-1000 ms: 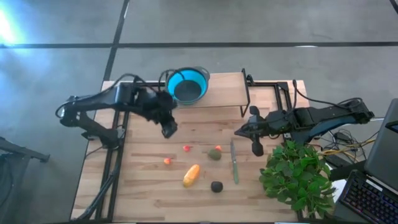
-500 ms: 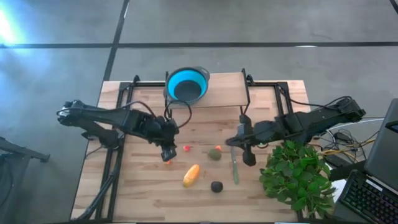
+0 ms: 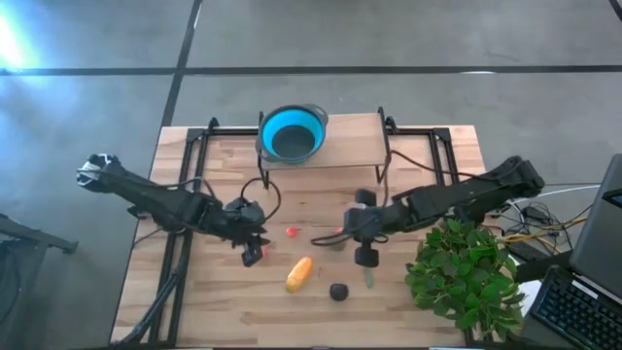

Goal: Pick & Place Fruit
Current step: Put the green kiwi in the blue strainer bowl on the shelf

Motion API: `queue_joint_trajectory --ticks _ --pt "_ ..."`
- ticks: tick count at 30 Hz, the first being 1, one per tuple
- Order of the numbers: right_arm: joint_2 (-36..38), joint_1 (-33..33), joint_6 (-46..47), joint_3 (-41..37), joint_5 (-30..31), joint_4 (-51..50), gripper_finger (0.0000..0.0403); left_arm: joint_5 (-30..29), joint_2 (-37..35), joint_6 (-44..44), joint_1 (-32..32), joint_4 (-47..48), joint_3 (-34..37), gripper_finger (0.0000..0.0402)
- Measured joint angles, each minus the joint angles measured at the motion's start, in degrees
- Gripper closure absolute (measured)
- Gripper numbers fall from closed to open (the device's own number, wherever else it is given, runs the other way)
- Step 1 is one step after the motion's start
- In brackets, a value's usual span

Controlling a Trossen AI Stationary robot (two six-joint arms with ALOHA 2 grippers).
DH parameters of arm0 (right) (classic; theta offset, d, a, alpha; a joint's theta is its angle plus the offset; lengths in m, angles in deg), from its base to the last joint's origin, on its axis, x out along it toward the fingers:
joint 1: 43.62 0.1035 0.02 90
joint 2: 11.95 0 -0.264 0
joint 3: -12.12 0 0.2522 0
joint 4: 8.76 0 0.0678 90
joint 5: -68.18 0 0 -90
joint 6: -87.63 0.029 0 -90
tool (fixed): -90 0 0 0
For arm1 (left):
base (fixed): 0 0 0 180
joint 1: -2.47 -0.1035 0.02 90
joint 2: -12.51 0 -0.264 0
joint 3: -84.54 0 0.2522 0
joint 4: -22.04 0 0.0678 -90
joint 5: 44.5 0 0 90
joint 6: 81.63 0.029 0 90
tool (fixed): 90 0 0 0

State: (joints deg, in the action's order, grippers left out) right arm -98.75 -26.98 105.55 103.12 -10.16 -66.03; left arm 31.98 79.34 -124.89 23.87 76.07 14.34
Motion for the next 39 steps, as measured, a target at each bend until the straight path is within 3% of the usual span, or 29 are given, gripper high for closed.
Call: queue_joint_trajectory --ticks 9,19,29,39 --pt "-6.37 0.00 1.59 2.08 -5.93 -1.50 0.0367 -0.02 -3.05 -0.97 1.58 -5.29 8.10 0.0245" --pt "-11.45 -0.04 3.72 2.25 -7.39 -1.47 0.0233 -2.77 -3.13 -0.05 1.58 -6.26 8.94 0.0245" --pt "-13.57 -0.12 4.75 2.21 -2.46 -1.22 0.0102 -3.45 -3.13 0.79 1.58 -6.38 8.94 0.0245" --pt "-18.95 -0.15 5.49 2.12 1.35 -1.11 0.0058 -4.59 -3.13 0.91 1.58 -6.87 8.94 0.0245"
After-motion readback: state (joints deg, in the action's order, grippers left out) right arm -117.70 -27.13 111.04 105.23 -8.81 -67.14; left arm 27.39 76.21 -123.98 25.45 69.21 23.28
